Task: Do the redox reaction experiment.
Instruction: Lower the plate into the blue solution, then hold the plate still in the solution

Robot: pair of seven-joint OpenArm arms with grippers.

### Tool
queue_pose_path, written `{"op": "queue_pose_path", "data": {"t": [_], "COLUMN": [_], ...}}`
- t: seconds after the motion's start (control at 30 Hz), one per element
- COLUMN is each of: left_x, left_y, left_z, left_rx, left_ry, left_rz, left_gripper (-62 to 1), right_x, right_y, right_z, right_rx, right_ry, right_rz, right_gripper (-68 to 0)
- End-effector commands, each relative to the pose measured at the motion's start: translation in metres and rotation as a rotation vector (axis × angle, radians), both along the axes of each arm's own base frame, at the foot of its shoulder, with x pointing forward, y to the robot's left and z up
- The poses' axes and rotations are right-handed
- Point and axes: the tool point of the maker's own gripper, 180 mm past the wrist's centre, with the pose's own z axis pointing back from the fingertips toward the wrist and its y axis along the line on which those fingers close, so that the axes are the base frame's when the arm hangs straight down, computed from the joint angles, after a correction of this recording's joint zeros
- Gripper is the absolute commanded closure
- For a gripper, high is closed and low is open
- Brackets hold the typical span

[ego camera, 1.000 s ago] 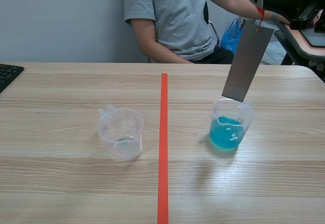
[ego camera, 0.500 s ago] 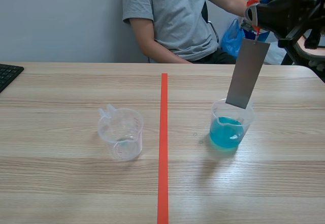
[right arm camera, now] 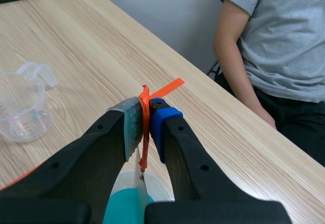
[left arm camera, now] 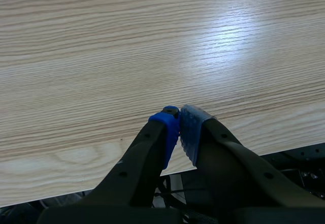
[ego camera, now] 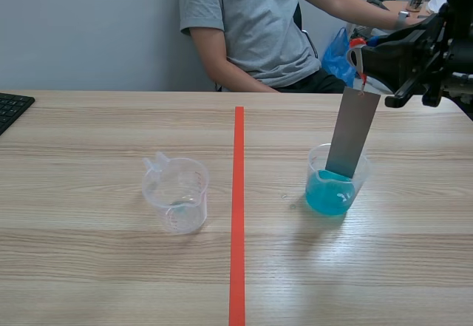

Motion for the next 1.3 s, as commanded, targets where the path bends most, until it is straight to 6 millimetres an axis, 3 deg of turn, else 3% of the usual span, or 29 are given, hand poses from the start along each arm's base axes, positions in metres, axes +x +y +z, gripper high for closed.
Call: {"op": "queue_pose_path", "data": {"t": [0.0, 0.57, 1.27], "left_x": [0.002, 0.002, 0.002], "left_y": [-0.002, -0.002, -0.002], "left_z": [0.003, 0.003, 0.003], "left_rx": [-0.009, -0.009, -0.009], "left_ry": [-0.015, -0.015, -0.015], "left_rz": [-0.006, -0.005, -0.005], "left_gripper": [-4.6, -4.6, -4.6], "right_x": [0.004, 0.004, 0.004], "right_y": [-0.003, -0.004, -0.005], "right_z": [0.010, -0.048, -0.050], "right_rx": [0.011, -0.058, -0.070], "right_ry": [-0.038, -0.019, -0.020], "right_rz": [-0.005, -0.008, -0.007], "right_gripper": [-1.1, -1.1, -1.1]}}
